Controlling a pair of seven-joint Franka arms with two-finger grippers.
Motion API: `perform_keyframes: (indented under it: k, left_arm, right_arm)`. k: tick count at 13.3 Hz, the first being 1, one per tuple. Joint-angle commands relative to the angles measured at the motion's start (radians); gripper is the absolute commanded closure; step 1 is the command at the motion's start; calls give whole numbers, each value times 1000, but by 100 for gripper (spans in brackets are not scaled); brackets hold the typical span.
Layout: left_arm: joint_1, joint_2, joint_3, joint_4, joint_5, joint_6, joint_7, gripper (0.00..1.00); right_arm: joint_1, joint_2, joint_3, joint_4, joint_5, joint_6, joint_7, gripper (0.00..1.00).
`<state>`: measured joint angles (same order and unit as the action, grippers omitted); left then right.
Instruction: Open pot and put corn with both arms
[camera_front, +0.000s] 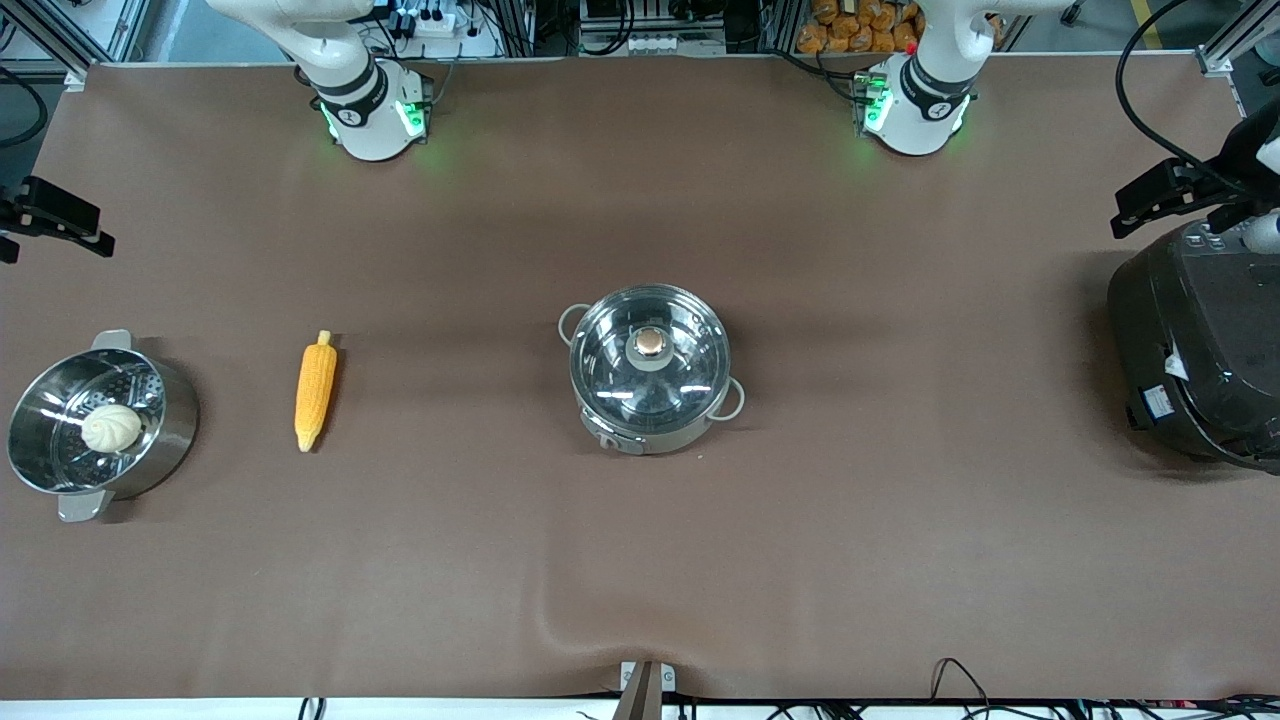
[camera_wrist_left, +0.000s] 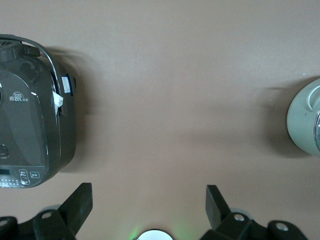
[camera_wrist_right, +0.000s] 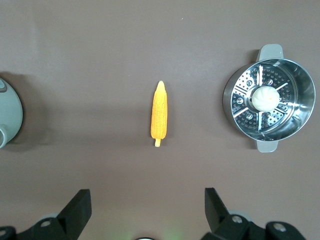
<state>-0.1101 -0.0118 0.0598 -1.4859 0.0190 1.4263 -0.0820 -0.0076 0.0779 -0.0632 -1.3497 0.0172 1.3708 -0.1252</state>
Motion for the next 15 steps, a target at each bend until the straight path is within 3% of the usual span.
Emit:
perform_keyframes:
  k: [1,7,9,11,15]
  left_arm:
    - [-3,6,3,19,-8,-20,-1,0]
    - [-19,39,-4,39,-21,-17,-11,0]
    - [-98,93,-37,59,-11,-14,-65,0]
    - [-198,122,-47,81,-14,3,-239,0]
    - [-364,225,-58,81,-57,152,-394,0]
  right_arm:
    - [-3,0,5,18,-8,-18,9,0]
    - [-5,0,3,20,-2,-19,42,0]
    - [-5,0,5,20,3,-19,67,0]
    - [-6,0,3,18,9,-19,76,0]
    - [-6,2,3,17,10,-12,82,0]
